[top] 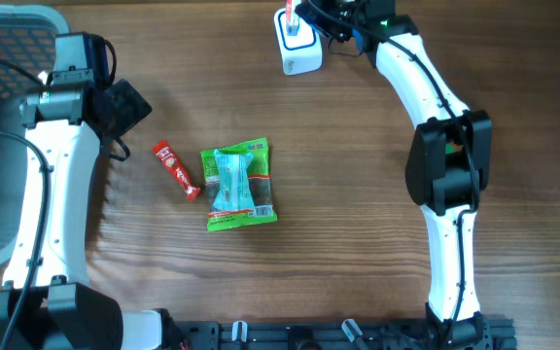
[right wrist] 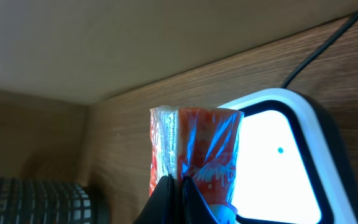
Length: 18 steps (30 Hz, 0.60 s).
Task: Scan the item barcode
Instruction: 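Carry the red-white packet to the scanner and hold it under it, then move the red-white packet right and place it beside the jar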
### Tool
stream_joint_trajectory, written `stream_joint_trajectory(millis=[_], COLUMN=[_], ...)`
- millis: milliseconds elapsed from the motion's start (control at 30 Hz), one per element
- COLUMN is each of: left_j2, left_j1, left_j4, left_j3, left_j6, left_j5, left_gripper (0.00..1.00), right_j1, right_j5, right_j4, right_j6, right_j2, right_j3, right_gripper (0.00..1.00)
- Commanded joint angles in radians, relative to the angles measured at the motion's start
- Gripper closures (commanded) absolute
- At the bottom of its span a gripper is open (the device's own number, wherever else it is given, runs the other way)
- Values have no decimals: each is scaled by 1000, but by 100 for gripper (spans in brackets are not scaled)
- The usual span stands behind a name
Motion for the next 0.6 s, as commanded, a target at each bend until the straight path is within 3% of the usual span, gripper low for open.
stream_joint_trajectory(millis=[0, 167, 300, 433, 467, 567], left_j2=[-5, -5, -5, -5, -5, -5], left_j1=[10, 10, 10, 9, 9, 9], left_j4=[3, 3, 3, 3, 3, 3], left_j3=[14, 14, 14, 14, 14, 14], left_j6=[5, 5, 5, 5, 5, 5], left_j5=[-16, -16, -16, -16, -16, -16], left_gripper=[0, 0, 0, 0, 0, 0], right_j1=[-2, -10, -11, -14, -14, -14], right_j5=[45, -24, 18, 33, 97, 246], right_j4=[-5, -26, -178, -545, -700, -943], right_j6=[-27, -56, -169, -352, -416, -510], right_j2=[19, -11, -156, -365, -410, -430], right_j3=[-7, -7, -7, -7, -7, -7], right_gripper=[96, 96, 96, 96, 96, 96])
